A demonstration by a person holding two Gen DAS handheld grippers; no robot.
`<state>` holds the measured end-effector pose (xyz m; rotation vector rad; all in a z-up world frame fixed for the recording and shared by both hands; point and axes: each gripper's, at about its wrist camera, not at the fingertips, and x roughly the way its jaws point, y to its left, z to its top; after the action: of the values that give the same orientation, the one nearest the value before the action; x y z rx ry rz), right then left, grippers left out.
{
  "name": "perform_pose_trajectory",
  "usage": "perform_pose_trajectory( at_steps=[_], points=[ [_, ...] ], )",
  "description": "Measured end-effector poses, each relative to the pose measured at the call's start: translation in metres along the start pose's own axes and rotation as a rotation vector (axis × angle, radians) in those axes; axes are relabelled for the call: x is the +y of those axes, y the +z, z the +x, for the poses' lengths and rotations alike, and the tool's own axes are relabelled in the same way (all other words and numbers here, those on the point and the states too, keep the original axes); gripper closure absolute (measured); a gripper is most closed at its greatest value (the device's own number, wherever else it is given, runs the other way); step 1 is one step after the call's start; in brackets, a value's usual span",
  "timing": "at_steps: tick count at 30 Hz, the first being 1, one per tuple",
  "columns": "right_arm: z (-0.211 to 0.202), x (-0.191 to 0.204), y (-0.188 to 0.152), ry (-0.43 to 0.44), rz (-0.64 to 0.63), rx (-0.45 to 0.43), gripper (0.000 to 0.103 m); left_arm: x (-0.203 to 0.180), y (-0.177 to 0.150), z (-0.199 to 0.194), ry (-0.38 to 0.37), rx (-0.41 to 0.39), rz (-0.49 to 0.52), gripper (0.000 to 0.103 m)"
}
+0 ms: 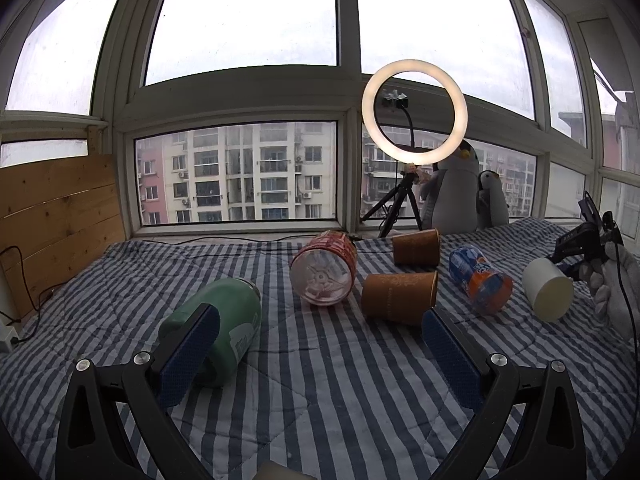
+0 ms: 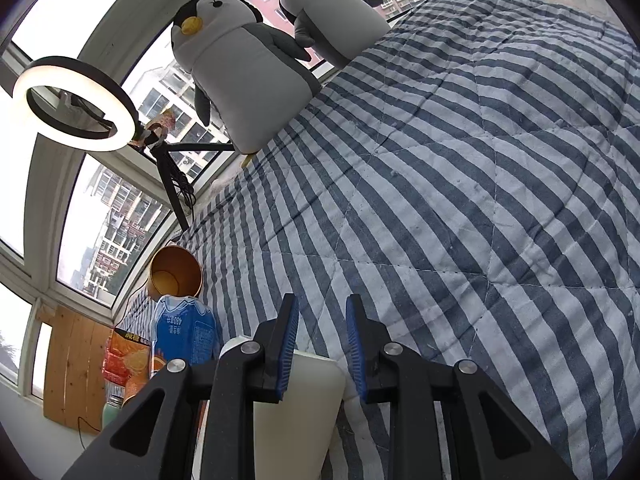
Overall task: Flip cup upside down
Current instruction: 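Lift the white cup with the right tool and carry it toward the left tool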
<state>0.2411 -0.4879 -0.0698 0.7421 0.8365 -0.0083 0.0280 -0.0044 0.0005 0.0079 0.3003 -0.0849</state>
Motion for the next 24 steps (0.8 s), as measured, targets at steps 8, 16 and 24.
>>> perform_pose_trajectory(
  at_steps=[8,16,24],
  points=[
    [-0.01,0.026,-0.042,-0.015,-0.034,0.001,0.081,0.007,-0.001,-0.002,-0.016,0.022,-0.035,0.0],
    [-0.014,0.061,-0.086,0.028,-0.097,0.011,0.081,0.011,-0.001,-0.004,-0.044,0.06,-0.052,0.0],
    [-0.015,0.102,-0.124,0.061,-0.212,0.033,0.081,0.002,-0.002,-0.01,-0.008,0.075,0.012,0.0]
  ],
)
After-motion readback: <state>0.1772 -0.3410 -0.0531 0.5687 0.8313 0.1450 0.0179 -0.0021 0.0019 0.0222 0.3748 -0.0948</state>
